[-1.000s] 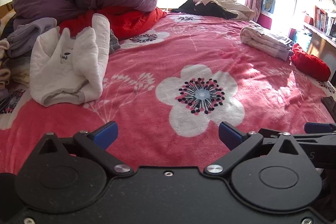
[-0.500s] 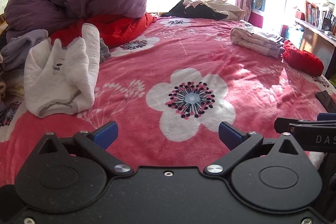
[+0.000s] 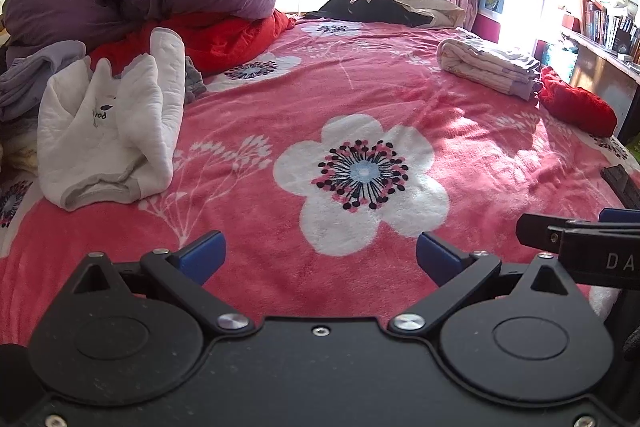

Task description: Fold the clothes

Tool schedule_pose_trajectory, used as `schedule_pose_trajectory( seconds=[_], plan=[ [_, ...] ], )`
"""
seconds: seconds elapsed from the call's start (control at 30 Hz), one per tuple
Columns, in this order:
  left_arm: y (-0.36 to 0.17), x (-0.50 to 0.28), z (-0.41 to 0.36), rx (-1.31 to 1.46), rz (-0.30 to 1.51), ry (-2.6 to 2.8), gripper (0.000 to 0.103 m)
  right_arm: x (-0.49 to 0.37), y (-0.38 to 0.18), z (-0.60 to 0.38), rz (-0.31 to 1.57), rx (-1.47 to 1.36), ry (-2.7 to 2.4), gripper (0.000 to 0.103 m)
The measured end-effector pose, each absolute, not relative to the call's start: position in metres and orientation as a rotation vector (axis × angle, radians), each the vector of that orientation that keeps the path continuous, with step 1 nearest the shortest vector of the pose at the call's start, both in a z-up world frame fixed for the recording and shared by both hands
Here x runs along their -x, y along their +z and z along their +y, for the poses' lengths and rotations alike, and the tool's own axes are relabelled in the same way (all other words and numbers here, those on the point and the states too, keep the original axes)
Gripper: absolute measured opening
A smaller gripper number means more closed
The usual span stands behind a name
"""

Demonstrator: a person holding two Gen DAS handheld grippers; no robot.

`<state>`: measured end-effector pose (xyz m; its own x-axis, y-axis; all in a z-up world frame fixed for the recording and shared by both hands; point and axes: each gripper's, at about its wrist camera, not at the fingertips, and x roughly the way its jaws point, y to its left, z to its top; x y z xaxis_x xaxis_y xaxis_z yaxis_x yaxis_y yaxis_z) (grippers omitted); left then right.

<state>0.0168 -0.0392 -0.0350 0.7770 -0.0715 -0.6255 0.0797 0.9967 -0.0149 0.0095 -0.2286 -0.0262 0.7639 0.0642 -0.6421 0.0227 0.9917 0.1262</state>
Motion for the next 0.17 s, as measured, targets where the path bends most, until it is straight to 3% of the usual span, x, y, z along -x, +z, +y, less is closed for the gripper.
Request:
schedule_pose_trajectory(
  seconds=[0.17],
  plan=[
    [-0.0368, -0.0175, -0.0349, 0.010, 0.677, -0.081, 0.103, -0.0118, -0.0304, -0.2283, 0.717, -0.148, 0.038, 0.103]
  ],
)
